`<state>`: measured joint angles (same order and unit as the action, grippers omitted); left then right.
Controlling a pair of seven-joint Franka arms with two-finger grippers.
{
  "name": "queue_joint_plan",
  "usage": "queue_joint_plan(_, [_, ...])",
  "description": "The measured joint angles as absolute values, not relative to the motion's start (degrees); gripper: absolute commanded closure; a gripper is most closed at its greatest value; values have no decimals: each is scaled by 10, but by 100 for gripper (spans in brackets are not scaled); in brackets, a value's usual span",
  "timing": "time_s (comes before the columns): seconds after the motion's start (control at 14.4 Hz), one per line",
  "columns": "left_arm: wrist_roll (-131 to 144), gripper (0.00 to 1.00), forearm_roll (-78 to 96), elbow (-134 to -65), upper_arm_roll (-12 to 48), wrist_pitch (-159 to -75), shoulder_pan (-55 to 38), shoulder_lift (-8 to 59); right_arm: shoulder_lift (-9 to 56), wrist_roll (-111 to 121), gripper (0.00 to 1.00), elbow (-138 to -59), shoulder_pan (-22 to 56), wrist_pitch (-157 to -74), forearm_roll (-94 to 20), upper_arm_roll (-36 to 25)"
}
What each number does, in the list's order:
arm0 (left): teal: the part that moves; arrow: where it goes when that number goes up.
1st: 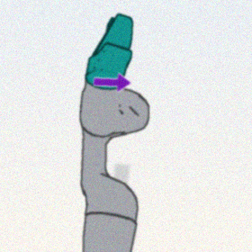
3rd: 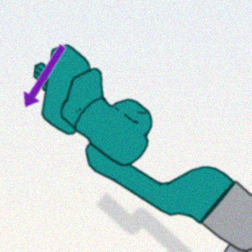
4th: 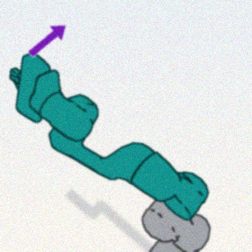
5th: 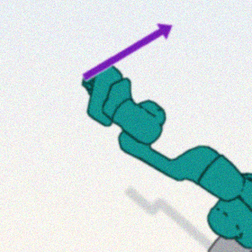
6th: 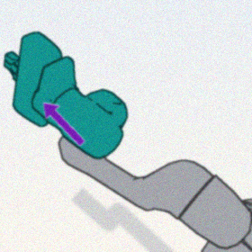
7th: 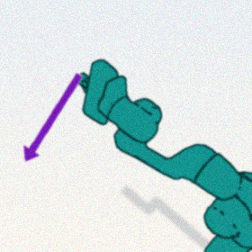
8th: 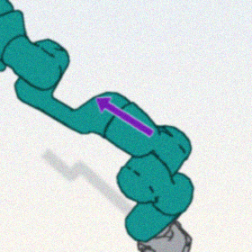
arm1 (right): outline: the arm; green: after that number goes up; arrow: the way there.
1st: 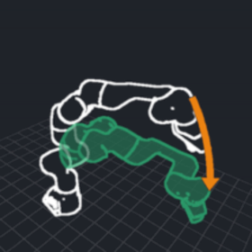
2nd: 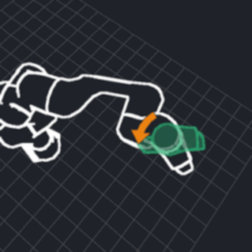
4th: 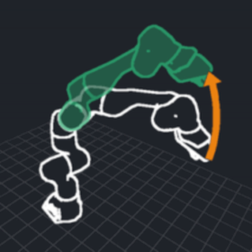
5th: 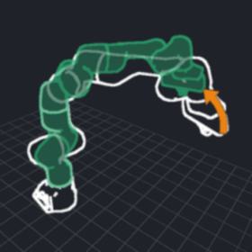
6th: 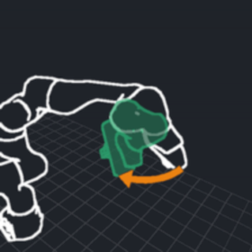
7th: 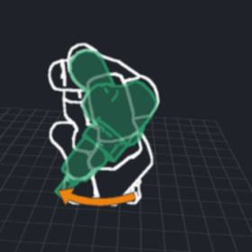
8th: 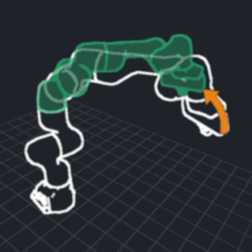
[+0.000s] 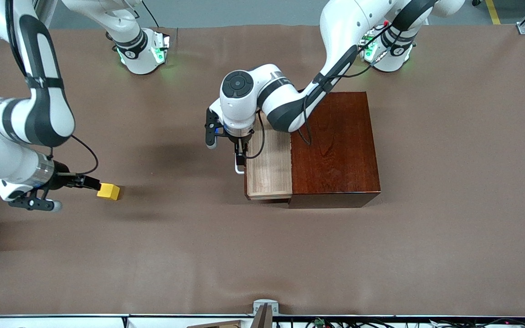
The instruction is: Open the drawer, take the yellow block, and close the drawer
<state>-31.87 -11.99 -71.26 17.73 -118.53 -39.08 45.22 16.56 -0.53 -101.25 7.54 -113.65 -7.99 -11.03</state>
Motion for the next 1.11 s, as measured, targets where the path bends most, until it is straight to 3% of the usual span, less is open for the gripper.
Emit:
queue_joint_plan(0.62, [-325, 0, -128, -709, 176, -1143, -383, 442, 150, -5, 0, -836, 76, -930, -43, -111])
queue_joint_plan(0.97, [-328, 0, -132, -709, 163, -1104, -374, 414, 127, 3, 0, -815, 74, -895, -32, -109])
queue_joint_plan(1.11, [-328, 0, -133, -711, 163, -1101, -374, 411, 115, 3, 0, -815, 51, -880, -29, -75])
